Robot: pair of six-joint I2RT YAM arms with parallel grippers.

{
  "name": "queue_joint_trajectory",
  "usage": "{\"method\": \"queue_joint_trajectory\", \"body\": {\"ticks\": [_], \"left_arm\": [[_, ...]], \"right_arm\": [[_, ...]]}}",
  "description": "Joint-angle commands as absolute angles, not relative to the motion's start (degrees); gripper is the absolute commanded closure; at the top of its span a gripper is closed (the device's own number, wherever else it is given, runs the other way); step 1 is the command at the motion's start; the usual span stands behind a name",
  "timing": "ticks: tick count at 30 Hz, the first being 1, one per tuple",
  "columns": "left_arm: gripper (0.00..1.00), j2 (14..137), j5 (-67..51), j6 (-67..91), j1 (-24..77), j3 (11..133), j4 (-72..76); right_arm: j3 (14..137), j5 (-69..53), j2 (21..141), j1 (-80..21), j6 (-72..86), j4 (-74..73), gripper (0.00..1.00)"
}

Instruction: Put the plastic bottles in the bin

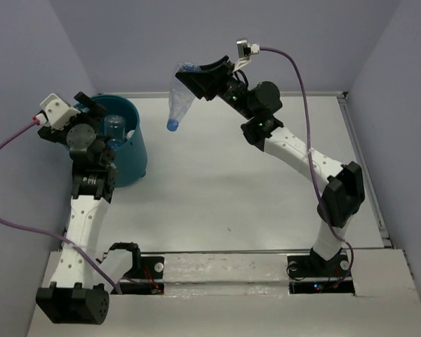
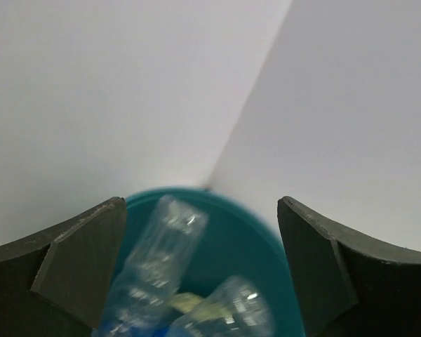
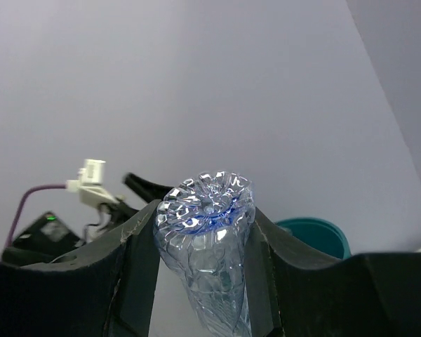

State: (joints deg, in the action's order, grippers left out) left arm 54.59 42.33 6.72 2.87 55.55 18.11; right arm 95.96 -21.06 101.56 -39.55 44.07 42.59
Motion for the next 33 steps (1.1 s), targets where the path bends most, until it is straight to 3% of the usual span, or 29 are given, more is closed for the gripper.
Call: {"method": "queue_joint_trajectory", "body": {"ticks": [1,9,15,22,31,33], "left_arm": [[0.01,49.3,31.1,16.4,2.8,63.6,15.5],[0.01,39.5,17.9,24.8,2.8,63.5,8.3],[0.01,36.7,16.6,24.2,5.3,61.8,6.6],[0.01,34.5,17.6,22.9,7.1,60.7,6.4],[0.01,32.8,22.5,21.0,9.4,62.4,6.2],[0.01,32.9,22.3,21.1,9.5,62.1,6.9]], "right_arm": [[104.2,-15.5,109.2,-43.1,48.3,55.6,0.95],[120.9,-14.1,122.4,-46.6,50.1,56.5,0.99],[125.7,-13.2,125.3,-47.7,49.2,55.1,1.00],[142.3,-13.2,139.4,-51.1,43.9,41.6,1.00],[134.2,-13.0,140.0,-52.3,40.9,41.0,1.00],[134.2,-13.0,140.4,-52.8,38.5,39.5,0.95]]}}
